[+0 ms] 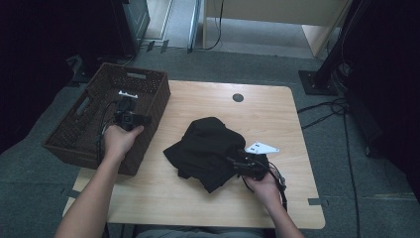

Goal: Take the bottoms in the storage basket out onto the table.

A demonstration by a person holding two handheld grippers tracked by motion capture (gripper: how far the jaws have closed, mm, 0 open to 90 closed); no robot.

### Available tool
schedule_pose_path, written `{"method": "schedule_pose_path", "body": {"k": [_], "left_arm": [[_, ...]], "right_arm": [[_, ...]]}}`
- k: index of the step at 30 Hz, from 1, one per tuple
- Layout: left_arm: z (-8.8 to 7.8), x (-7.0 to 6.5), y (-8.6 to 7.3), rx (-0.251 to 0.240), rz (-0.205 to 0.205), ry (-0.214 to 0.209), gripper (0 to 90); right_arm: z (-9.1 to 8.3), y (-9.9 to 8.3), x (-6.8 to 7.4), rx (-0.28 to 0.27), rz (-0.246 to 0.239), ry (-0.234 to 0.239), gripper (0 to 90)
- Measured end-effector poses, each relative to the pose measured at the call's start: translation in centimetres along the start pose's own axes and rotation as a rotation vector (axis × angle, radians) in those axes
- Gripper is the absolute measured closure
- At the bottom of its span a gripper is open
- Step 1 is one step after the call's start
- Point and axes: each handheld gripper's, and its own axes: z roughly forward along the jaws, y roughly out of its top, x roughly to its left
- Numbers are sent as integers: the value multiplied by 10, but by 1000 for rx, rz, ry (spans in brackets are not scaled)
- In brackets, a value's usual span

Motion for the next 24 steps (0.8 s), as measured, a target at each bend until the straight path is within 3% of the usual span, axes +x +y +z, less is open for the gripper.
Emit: {"method": "schedule_pose_path", "body": {"k": [6,9,13,24], "left_arm": [[1,6,2,-13,-40,1,774],[-1,10,4,-24,-41,41,774],[-4,23,4,-42,-92,44,769],[-6,26,1,-49,-89,38,763]], "right_arm": [[0,0,0,-2,-1,1,428],[-1,-1,0,-2,1,1,429],[-1,-1,0,-2,4,1,428],[0,-1,0,-1,1,-6,427]]}}
